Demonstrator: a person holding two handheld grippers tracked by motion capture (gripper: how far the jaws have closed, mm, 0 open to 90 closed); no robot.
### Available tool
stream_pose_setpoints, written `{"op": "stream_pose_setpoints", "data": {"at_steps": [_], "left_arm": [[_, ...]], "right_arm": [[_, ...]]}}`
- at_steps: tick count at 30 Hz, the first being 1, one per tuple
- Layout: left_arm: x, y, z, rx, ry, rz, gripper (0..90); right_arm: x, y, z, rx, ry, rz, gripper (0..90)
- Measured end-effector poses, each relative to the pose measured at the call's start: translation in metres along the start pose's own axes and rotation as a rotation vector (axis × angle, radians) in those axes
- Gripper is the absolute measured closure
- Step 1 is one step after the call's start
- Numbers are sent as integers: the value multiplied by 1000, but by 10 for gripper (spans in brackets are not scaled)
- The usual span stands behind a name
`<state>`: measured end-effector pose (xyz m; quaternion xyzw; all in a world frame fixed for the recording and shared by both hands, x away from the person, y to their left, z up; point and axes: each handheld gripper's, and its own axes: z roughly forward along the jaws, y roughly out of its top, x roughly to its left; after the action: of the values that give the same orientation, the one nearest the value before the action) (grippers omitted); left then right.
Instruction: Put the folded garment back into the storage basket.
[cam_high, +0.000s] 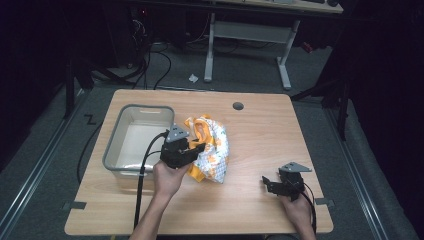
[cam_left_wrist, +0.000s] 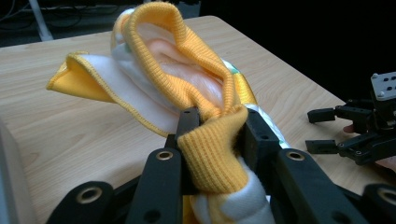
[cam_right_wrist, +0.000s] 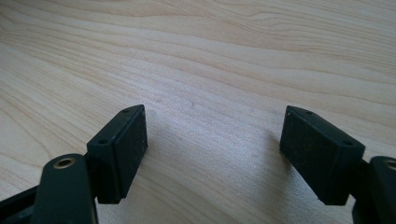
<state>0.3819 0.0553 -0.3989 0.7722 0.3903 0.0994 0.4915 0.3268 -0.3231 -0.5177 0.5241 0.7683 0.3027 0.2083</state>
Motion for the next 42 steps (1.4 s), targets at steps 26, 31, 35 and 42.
{"op": "stream_pose_setpoints", "data": {"at_steps": [26, 31, 35, 42], "left_arm": [[26, 15, -34, -49, 44, -19, 715], [31, 15, -38, -51, 49, -25, 715], [34, 15, -42, -55, 50, -28, 714], [41, 15, -48, -54, 50, -37, 714]], "right_arm": [[0, 0, 0, 0, 0, -1, 235], [0, 0, 0, 0, 0, -1, 235], [0, 0, 0, -1, 0, -1, 235], [0, 0, 0, -1, 0, -1, 235]]}}
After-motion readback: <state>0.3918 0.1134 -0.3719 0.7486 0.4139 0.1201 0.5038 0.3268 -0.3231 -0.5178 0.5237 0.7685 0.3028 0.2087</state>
